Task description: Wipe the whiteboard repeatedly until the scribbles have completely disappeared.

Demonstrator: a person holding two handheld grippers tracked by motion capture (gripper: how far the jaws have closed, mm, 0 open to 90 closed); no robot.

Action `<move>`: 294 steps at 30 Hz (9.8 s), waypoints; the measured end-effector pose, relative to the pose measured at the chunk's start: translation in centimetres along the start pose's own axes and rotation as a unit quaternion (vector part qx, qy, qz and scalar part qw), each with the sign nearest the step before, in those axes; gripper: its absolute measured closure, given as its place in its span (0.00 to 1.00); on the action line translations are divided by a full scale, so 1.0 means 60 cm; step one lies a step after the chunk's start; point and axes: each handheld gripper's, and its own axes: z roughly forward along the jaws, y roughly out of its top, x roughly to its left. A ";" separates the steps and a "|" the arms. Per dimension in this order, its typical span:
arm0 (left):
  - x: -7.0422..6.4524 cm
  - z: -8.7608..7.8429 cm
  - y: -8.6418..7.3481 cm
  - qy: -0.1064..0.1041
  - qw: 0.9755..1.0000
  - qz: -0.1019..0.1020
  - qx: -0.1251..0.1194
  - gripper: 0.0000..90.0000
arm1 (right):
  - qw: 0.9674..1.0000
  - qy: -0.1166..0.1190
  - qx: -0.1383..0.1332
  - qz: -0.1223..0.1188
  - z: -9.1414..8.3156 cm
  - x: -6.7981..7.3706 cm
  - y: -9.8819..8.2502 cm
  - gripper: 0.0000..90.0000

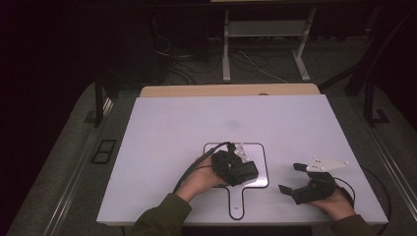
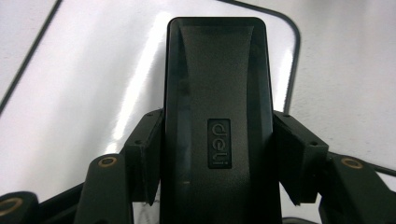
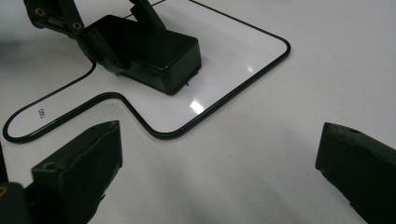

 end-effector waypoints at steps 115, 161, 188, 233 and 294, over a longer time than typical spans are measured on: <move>0.050 -0.056 -0.083 0.058 0.996 -0.057 0.031 0.43 | 1.000 -0.001 0.002 -0.003 0.001 0.000 0.000 0.00; 0.061 0.001 0.039 0.035 0.999 -0.010 0.021 0.43 | 1.000 -0.001 0.006 -0.001 0.003 -0.002 -0.001 0.00; 0.054 0.025 0.052 0.051 0.998 0.001 0.023 0.43 | 1.000 0.001 0.004 -0.004 0.001 -0.001 -0.001 0.00; 0.005 0.040 0.076 0.014 0.998 0.053 0.026 0.43 | 1.000 0.000 0.002 -0.006 0.000 -0.002 0.000 0.00; 0.016 0.045 0.081 0.033 0.999 0.028 0.020 0.43 | 1.000 -0.006 -0.004 -0.004 -0.005 -0.004 0.001 0.00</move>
